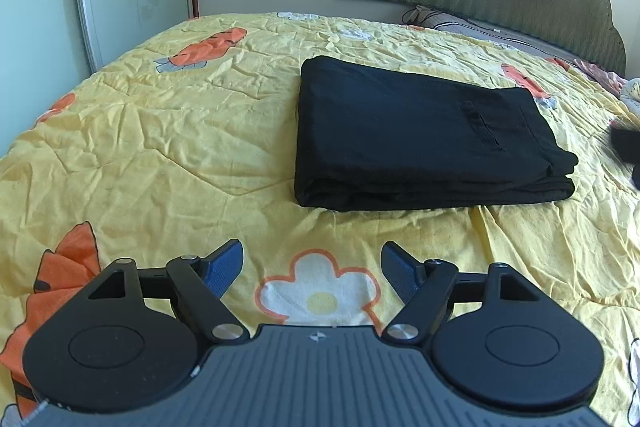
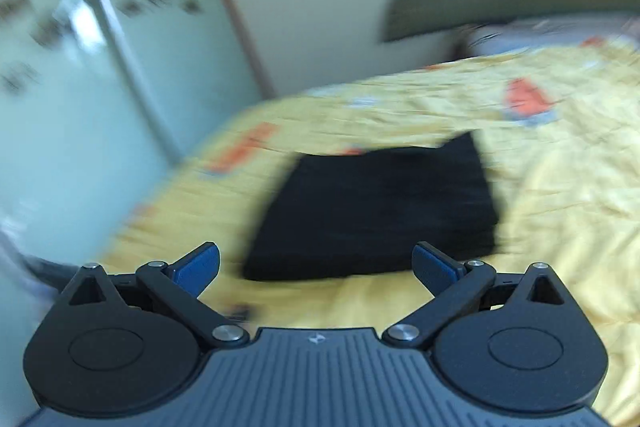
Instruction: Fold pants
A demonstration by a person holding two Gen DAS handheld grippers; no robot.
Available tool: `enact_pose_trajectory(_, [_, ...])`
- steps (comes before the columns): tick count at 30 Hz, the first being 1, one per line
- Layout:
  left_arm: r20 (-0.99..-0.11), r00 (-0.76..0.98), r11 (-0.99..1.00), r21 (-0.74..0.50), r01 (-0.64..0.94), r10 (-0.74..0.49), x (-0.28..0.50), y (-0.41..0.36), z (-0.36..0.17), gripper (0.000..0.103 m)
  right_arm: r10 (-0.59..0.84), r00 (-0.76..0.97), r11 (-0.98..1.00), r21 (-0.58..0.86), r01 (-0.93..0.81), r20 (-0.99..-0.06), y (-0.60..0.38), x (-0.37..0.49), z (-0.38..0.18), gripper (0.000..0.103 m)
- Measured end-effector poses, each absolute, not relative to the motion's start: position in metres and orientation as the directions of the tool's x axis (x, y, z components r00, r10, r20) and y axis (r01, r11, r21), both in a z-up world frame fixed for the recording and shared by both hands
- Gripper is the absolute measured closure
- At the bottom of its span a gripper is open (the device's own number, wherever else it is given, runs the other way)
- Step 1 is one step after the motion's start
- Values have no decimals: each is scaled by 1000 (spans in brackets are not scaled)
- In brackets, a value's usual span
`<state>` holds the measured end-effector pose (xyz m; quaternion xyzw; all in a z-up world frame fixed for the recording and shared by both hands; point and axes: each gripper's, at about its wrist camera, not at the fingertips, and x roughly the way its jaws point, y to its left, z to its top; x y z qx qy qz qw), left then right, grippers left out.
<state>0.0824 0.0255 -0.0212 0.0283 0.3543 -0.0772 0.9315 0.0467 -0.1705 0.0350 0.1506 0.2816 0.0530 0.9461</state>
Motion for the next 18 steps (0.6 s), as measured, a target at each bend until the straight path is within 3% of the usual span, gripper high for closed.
enact_pose_trajectory(4, [-650,748,984,3,178,-133,77,17,-28,23,27,815,988,139,66,-579,-171,59,-17,0])
enact_pose_trajectory(18, [-617,779,986,28,166,-114,76,11,-41,13,-14,774,993,82,85,-633,-175,71,-54,0])
